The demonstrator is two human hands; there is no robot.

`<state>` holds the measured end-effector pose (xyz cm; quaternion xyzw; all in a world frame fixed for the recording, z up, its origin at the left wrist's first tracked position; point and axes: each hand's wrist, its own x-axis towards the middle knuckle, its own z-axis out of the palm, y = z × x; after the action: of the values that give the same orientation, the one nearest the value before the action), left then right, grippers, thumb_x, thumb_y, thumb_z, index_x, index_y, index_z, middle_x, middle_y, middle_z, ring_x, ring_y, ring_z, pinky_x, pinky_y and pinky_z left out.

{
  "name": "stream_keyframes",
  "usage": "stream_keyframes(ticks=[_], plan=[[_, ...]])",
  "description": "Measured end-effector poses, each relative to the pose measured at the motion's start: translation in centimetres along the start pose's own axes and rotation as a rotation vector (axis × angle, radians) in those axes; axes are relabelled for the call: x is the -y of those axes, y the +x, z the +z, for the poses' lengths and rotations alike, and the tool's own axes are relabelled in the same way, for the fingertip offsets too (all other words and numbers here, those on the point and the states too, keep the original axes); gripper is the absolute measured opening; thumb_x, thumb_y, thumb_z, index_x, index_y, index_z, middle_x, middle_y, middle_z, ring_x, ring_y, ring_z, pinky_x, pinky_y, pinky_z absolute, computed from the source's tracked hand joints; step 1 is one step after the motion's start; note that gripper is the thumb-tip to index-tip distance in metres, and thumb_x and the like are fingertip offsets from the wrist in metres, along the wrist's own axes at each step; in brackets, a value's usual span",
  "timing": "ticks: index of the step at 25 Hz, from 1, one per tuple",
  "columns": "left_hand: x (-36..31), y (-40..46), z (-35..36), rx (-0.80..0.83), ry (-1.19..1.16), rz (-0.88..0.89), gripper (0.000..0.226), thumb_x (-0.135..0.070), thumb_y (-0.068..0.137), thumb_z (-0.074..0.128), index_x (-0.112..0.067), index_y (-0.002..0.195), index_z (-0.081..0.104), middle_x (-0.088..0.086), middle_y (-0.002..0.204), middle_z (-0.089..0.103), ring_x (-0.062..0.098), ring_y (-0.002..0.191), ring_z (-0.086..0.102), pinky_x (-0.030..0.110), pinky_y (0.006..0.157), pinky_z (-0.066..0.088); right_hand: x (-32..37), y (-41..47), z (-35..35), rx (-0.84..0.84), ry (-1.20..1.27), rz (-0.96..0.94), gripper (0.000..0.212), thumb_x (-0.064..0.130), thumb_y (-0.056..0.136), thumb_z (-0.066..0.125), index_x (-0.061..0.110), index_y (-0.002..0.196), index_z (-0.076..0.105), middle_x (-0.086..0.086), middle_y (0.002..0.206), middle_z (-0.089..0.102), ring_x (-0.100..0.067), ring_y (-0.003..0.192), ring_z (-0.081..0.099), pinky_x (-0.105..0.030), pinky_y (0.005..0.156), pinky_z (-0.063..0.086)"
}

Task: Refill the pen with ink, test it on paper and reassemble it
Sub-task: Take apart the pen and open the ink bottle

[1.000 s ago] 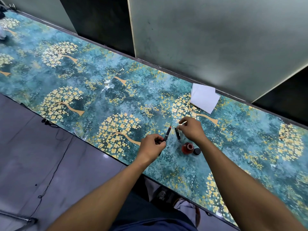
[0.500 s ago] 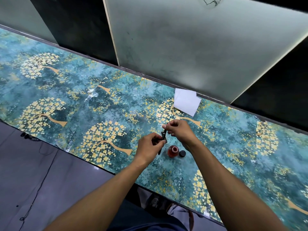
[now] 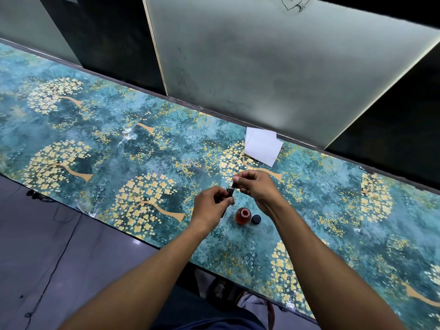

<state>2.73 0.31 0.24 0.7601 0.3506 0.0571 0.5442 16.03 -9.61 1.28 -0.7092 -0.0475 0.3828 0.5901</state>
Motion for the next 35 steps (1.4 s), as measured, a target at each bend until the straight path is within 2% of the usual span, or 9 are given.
stream_keyframes(ticks=[6, 9, 14, 18, 21, 24, 28, 31, 35], plan=[[0.4, 0.0, 0.2, 0.011, -0.037, -0.011, 0.013, -0.022, 0.082, 0.079, -0.013, 0.090, 0.076, -0.003, 0.082, 0.075, 0.010, 0.080, 0.071, 0.027, 0.076, 0.056, 0.0, -0.2, -0.4, 0.087, 0.050, 0.038, 0.017, 0.005, 0.091, 0.069, 0.004, 0.108, 0.073, -0.007, 0.099, 0.077, -0.017, 0.090, 0.070, -0.031, 0.081, 0.052], [0.2, 0.1, 0.3, 0.021, -0.048, -0.002, 0.010, -0.022, 0.082, 0.078, -0.014, 0.088, 0.076, -0.004, 0.080, 0.076, 0.010, 0.076, 0.071, 0.028, 0.072, 0.055, 0.1, -0.4, 0.5, 0.058, -0.001, 0.014, 0.015, 0.009, 0.086, 0.077, 0.005, 0.100, 0.073, -0.003, 0.085, 0.072, -0.013, 0.079, 0.065, -0.029, 0.074, 0.050], [-0.2, 0.1, 0.1, 0.010, -0.035, 0.006, 0.008, -0.022, 0.084, 0.077, -0.014, 0.087, 0.075, -0.005, 0.078, 0.075, 0.011, 0.073, 0.071, 0.025, 0.066, 0.054, 0.5, -0.4, 1.0, -0.011, 0.093, 0.009, 0.023, -0.003, 0.082, 0.077, 0.002, 0.102, 0.066, -0.008, 0.077, 0.064, -0.012, 0.068, 0.066, -0.023, 0.064, 0.055], [0.2, 0.3, -0.3, 0.010, -0.023, -0.001, 0.009, -0.023, 0.084, 0.077, -0.016, 0.089, 0.075, -0.006, 0.081, 0.074, 0.008, 0.076, 0.070, 0.013, 0.063, 0.050, 0.9, -0.5, 0.7, 0.011, 0.118, 0.053, 0.025, -0.002, 0.083, 0.076, 0.007, 0.104, 0.065, -0.012, 0.087, 0.072, -0.019, 0.077, 0.072, -0.031, 0.071, 0.057], [0.6, 0.4, -0.4, 0.007, -0.025, -0.012, 0.011, -0.024, 0.084, 0.077, -0.015, 0.090, 0.075, -0.005, 0.083, 0.074, 0.007, 0.078, 0.069, 0.016, 0.068, 0.049, 0.8, -0.3, 0.6, 0.019, 0.111, 0.069, 0.023, -0.003, 0.088, 0.068, 0.012, 0.105, 0.066, -0.007, 0.095, 0.078, -0.017, 0.086, 0.073, -0.036, 0.081, 0.052], [0.8, 0.4, -0.5, -0.006, -0.013, -0.011, 0.012, -0.024, 0.083, 0.078, -0.015, 0.090, 0.075, -0.005, 0.083, 0.074, 0.008, 0.079, 0.070, 0.022, 0.073, 0.054, 1.0, -0.4, 0.8, 0.033, 0.122, 0.077, 0.025, -0.004, 0.090, 0.061, 0.010, 0.110, 0.067, -0.010, 0.102, 0.078, -0.016, 0.089, 0.072, -0.035, 0.080, 0.052], [1.1, 0.6, -0.7, -0.004, -0.026, -0.011, 0.012, -0.024, 0.083, 0.078, -0.015, 0.089, 0.075, -0.004, 0.082, 0.075, 0.009, 0.079, 0.070, 0.026, 0.075, 0.055, 1.0, -0.2, 1.6, 0.035, 0.076, 0.046, 0.020, 0.002, 0.084, 0.076, 0.008, 0.102, 0.068, -0.011, 0.094, 0.072, -0.019, 0.088, 0.068, -0.036, 0.082, 0.054], [1.5, 0.6, -0.8, -0.018, -0.019, -0.025, 0.015, -0.025, 0.082, 0.079, -0.013, 0.092, 0.075, -0.001, 0.086, 0.075, 0.011, 0.080, 0.070, 0.026, 0.077, 0.054, 0.8, 0.4, 2.1, -0.020, 0.078, 0.005, 0.017, -0.001, 0.083, 0.077, 0.010, 0.093, 0.067, -0.009, 0.086, 0.067, -0.021, 0.083, 0.067, -0.032, 0.076, 0.055], [2.3, 0.1, -1.7, -0.018, -0.024, -0.071, 0.017, -0.024, 0.083, 0.079, -0.012, 0.093, 0.075, -0.001, 0.087, 0.074, 0.012, 0.084, 0.070, 0.026, 0.078, 0.054, 0.4, 2.0, 1.6, -0.093, 0.042, 0.014, 0.022, 0.001, 0.082, 0.079, 0.008, 0.098, 0.066, -0.012, 0.087, 0.072, -0.023, 0.079, 0.073, -0.036, 0.076, 0.059]])
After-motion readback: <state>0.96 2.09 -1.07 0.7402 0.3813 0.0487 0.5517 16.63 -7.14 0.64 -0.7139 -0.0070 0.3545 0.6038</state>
